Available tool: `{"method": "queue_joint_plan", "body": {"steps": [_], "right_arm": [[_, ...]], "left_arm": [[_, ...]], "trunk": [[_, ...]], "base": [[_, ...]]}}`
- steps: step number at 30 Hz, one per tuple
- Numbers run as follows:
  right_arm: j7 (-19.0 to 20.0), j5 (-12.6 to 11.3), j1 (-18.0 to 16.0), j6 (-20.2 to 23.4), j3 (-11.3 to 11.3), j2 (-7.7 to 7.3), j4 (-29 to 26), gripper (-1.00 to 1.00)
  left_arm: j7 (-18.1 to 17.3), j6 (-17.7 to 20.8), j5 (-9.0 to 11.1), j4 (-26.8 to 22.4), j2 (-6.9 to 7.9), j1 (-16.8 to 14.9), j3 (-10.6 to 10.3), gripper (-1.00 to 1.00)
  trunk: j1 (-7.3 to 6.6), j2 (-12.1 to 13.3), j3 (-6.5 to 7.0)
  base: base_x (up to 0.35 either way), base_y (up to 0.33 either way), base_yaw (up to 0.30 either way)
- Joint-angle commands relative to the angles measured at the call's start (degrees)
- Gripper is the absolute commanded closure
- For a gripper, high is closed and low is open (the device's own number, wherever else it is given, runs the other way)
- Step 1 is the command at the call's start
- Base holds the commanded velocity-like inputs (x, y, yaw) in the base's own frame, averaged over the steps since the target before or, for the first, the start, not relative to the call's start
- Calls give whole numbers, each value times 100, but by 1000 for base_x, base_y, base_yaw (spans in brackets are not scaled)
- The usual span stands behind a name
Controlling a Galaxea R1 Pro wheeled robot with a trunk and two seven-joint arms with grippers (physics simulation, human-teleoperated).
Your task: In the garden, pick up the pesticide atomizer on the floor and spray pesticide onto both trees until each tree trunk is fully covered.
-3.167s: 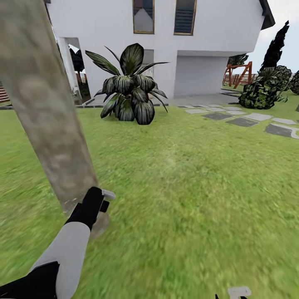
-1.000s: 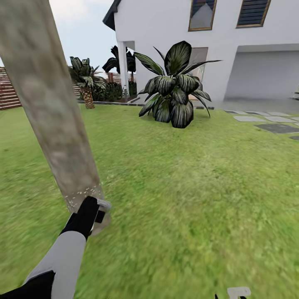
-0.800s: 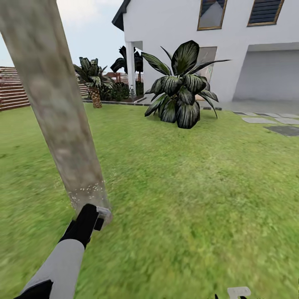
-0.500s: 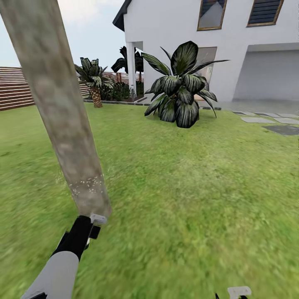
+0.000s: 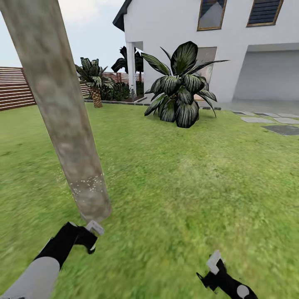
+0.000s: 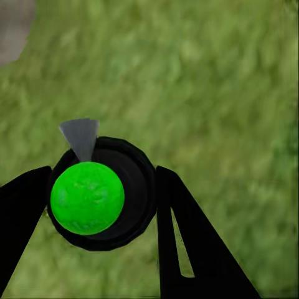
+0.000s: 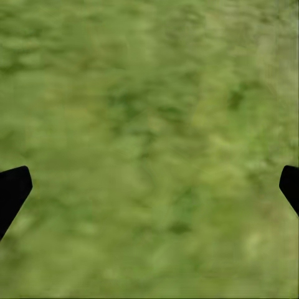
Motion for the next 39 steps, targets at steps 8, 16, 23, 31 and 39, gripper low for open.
{"method": "queue_joint_plan", "body": {"steps": [8, 16, 23, 31, 39], "right_arm": [[3178, 76, -919, 848, -14, 47, -1003, -100], [4204, 58, -1382, 1042, 375, 141, -1037, -100], [4392, 46, -1384, 1030, 1042, 522, -1043, 100], [4594, 50, -1384, 1008, 1091, 886, -1060, 100], [4597, 55, -1384, 1007, 1441, 1093, -1065, 100]], "left_arm": [[-1515, -824, -59, -3, 153, -12, -1237, 100], [-2756, -1496, -855, -52, 68, -21, -1372, 100], [-3087, -1666, -862, -80, -47, -21, -1866, 100], [-3108, -1659, -888, -85, -455, -21, -1918, 100], [-3104, -1676, -926, -29, -664, -21, -2444, 100]], "trunk": [[-1, -2, -6], [-1, -2, -6], [-1, -2, -6], [-1, -2, -6], [-1, -2, -6]], "base": [[0, 0, 0], [0, 0, 0], [0, 0, 0], [0, 0, 0], [0, 0, 0]]}}
